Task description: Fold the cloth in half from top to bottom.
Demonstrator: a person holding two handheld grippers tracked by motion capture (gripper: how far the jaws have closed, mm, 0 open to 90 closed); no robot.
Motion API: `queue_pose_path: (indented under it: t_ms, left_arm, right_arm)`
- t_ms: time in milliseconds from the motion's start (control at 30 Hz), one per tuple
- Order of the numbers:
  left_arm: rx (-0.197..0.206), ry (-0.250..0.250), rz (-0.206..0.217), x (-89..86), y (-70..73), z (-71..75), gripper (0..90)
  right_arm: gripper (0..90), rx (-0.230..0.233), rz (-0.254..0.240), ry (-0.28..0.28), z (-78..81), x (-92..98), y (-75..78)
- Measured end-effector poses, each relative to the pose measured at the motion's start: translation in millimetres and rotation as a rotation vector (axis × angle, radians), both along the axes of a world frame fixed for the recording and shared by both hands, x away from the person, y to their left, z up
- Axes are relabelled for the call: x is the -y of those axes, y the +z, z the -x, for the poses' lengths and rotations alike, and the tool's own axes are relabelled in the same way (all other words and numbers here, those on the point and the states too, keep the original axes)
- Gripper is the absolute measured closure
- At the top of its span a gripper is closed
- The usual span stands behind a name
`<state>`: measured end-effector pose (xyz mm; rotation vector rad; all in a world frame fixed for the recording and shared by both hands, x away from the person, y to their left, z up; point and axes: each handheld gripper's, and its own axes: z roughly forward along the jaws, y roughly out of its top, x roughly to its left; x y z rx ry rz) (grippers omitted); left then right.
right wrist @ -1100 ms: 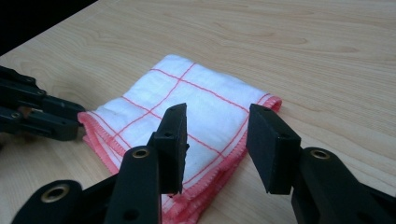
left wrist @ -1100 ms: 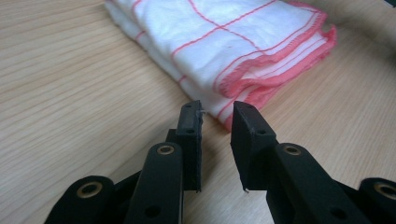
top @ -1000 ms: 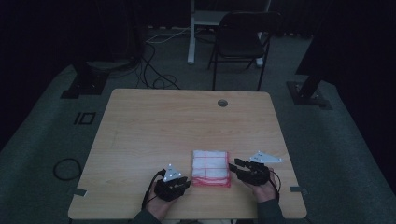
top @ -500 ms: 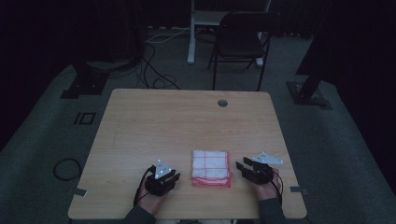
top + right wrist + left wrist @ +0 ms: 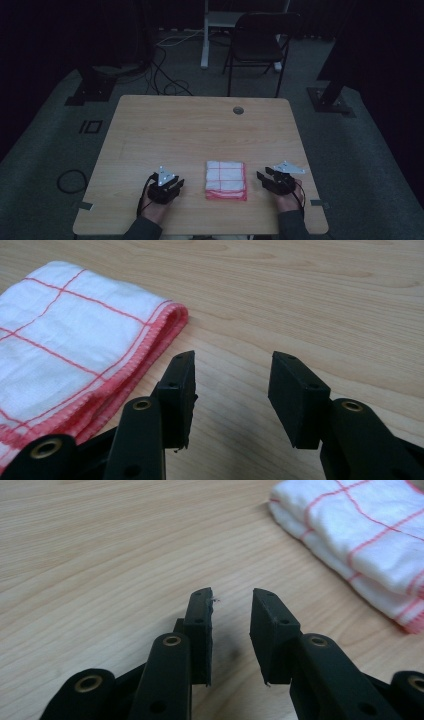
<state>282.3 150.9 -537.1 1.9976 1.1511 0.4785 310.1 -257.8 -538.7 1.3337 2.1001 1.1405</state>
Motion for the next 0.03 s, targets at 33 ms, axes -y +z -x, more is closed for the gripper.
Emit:
queue_pose_path:
  t_ms: [33]
  left_arm:
    - [0.0, 0.006, 0.001, -1.5, 0.2, -0.6, 71.0]
  right_arm:
    - [53.1, 0.0, 0.003, -0.003, -0.8, 1.0, -0.3]
